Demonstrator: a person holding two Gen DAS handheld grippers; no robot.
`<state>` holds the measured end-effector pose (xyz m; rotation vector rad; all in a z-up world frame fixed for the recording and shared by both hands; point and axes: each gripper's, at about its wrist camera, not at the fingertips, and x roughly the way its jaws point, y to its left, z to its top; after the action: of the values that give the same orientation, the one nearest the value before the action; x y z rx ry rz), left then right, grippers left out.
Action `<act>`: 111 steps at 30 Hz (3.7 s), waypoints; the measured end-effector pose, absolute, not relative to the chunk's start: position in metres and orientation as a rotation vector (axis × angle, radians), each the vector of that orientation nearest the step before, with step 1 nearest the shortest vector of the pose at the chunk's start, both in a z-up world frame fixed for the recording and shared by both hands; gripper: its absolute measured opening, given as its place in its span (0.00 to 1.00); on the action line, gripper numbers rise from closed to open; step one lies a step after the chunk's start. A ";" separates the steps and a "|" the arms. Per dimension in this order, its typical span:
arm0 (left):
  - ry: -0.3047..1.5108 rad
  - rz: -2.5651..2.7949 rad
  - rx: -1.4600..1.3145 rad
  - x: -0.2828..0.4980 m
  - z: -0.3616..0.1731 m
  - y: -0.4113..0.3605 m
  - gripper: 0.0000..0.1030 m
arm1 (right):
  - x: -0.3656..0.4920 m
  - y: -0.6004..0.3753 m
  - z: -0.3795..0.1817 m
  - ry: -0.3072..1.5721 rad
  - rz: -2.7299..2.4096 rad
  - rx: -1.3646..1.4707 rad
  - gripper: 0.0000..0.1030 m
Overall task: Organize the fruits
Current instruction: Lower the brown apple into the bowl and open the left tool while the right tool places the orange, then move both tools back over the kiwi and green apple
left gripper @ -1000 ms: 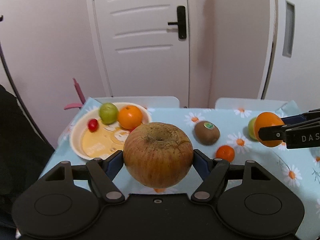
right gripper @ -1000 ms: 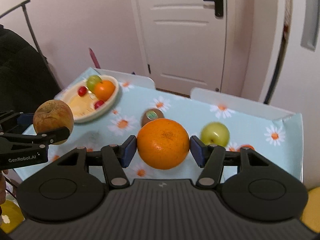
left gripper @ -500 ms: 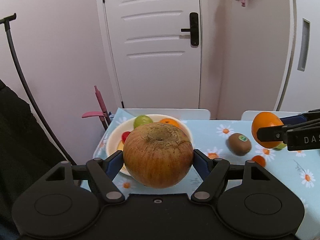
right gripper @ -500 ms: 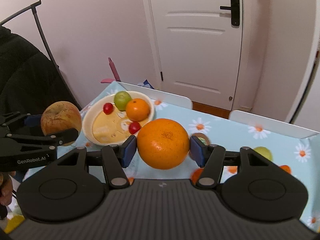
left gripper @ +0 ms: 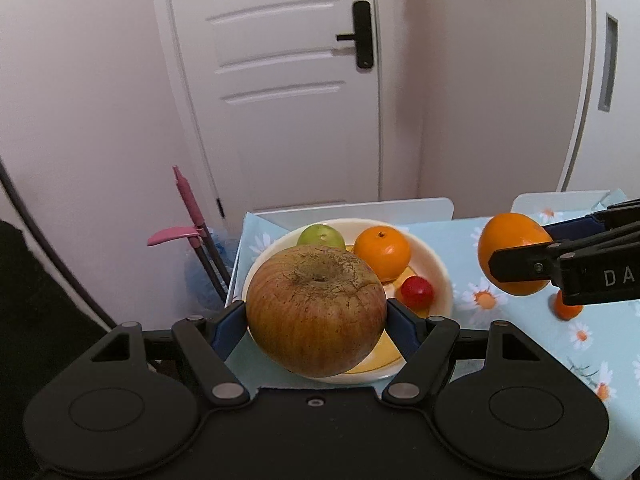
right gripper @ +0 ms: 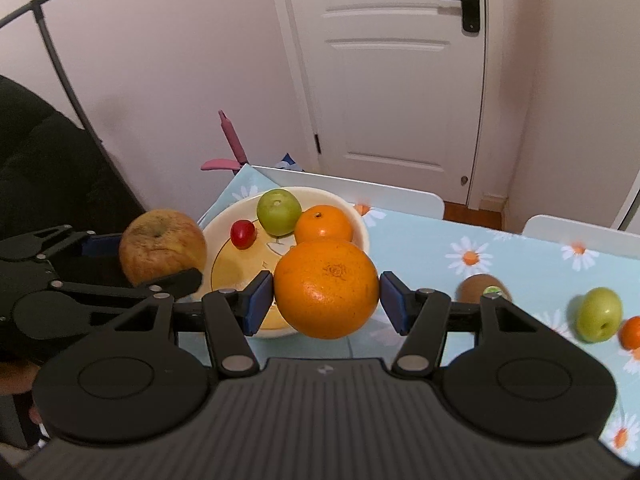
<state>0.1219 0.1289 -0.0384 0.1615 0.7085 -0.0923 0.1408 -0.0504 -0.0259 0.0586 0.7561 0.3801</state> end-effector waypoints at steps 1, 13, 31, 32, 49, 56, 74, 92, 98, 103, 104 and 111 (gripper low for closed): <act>0.715 -0.105 0.162 0.127 -0.042 0.132 0.76 | 0.142 -0.047 -0.028 0.759 0.371 0.062 0.71; 0.771 -0.221 0.212 0.172 -0.088 0.149 0.76 | 0.164 -0.017 -0.055 0.810 0.269 0.096 0.71; 0.771 -0.174 0.217 0.157 -0.075 0.156 1.00 | 0.168 -0.020 -0.048 0.809 0.310 0.056 0.71; 0.770 -0.163 0.219 0.153 -0.073 0.156 1.00 | 0.168 -0.020 -0.048 0.810 0.318 0.051 0.71; 0.777 -0.086 0.228 0.114 -0.070 0.154 1.00 | 0.182 0.019 -0.082 0.852 0.483 -0.099 0.71; 0.796 -0.075 0.217 0.107 -0.075 0.156 1.00 | 0.182 0.028 -0.094 0.856 0.531 -0.128 0.72; 0.775 -0.097 0.196 0.100 -0.050 0.155 1.00 | 0.156 0.008 -0.048 0.759 0.429 -0.028 1.00; 0.710 -0.219 0.187 0.099 -0.019 0.125 1.00 | 0.111 -0.067 -0.015 0.718 0.218 0.044 1.00; 0.699 -0.198 0.188 0.096 -0.012 0.088 1.00 | 0.103 -0.120 -0.017 0.715 0.194 0.047 1.00; 0.703 -0.160 0.163 0.095 -0.011 0.042 1.00 | 0.102 -0.171 -0.020 0.714 0.199 0.050 1.00; 0.705 -0.158 0.166 0.095 -0.012 0.031 1.00 | 0.102 -0.180 -0.022 0.714 0.199 0.047 1.00; 0.722 -0.135 0.177 0.103 -0.023 -0.033 1.00 | 0.110 -0.236 -0.041 0.726 0.225 0.009 0.98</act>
<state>0.1032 -0.0331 -0.0235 0.1766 0.7221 -0.1351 0.1095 -0.2362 -0.0410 0.0093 0.7258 0.2250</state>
